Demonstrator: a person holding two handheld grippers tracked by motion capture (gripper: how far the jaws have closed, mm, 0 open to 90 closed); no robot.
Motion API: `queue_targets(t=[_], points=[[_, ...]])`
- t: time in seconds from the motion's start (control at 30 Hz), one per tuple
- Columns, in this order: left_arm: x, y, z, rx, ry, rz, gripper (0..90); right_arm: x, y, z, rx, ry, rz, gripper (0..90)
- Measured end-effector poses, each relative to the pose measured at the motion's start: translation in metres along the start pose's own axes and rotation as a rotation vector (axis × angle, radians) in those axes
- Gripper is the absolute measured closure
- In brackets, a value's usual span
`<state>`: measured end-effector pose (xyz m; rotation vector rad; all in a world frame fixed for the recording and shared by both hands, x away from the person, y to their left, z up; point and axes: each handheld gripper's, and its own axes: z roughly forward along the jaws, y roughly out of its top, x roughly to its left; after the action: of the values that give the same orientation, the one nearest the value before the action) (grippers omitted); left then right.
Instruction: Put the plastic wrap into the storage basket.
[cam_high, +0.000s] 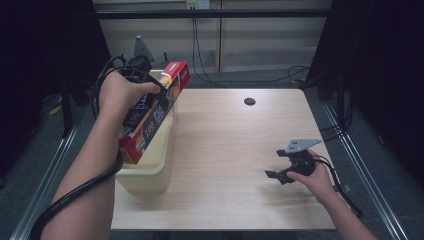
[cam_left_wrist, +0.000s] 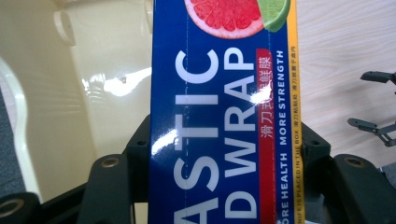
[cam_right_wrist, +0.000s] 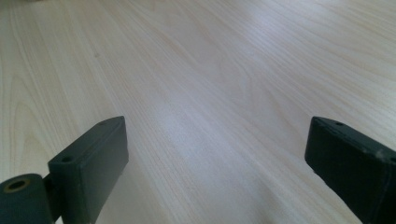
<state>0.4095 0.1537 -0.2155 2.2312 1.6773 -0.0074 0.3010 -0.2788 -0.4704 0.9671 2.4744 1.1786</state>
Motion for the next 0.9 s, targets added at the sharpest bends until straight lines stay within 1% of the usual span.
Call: queue_targets(t=[0.07,0.17,0.23,0.27,0.37,0.4,0.53,0.6,0.63,0.7,0.8,0.9], points=[[0.002,-0.001,-0.001,-0.007,0.004,-0.007,40.8,0.0,0.0,0.0,-0.002,0.003,-0.003,6.1],[0.005,-0.003,0.0,-0.008,0.008,-0.015,40.8,0.0,0.0,0.0,0.0,-0.001,0.002,6.2],[0.007,-0.003,0.0,-0.007,0.013,-0.023,40.9,0.0,0.0,0.0,0.002,0.004,-0.002,6.2],[0.008,-0.004,0.0,-0.006,0.006,-0.03,40.8,0.0,0.0,0.0,0.001,0.002,0.0,6.2],[0.011,-0.005,0.0,-0.015,0.015,-0.032,40.8,0.001,0.0,0.0,0.003,0.005,0.004,6.2],[0.012,-0.005,0.0,-0.021,0.015,-0.04,40.8,0.001,0.0,0.0,-0.001,-0.002,-0.003,6.2],[0.016,-0.007,0.001,-0.016,0.02,-0.056,40.8,0.0,0.0,0.0,-0.005,-0.004,-0.006,6.2],[0.017,-0.007,0.002,-0.017,0.021,-0.053,40.8,0.0,0.0,0.0,-0.004,-0.006,-0.006,6.2],[0.018,-0.008,0.003,-0.016,0.022,-0.062,40.8,0.0,0.0,0.0,-0.004,-0.006,-0.006,6.2],[0.021,-0.009,0.004,-0.015,0.022,-0.065,40.8,0.001,0.0,0.0,-0.001,0.001,-0.001,6.2],[0.021,-0.01,0.005,-0.022,0.037,-0.072,40.7,0.001,0.0,0.0,-0.005,-0.004,-0.005,6.2],[0.023,-0.011,0.006,-0.016,0.029,-0.08,40.7,0.0,0.0,0.0,-0.005,-0.001,-0.007,6.2]])
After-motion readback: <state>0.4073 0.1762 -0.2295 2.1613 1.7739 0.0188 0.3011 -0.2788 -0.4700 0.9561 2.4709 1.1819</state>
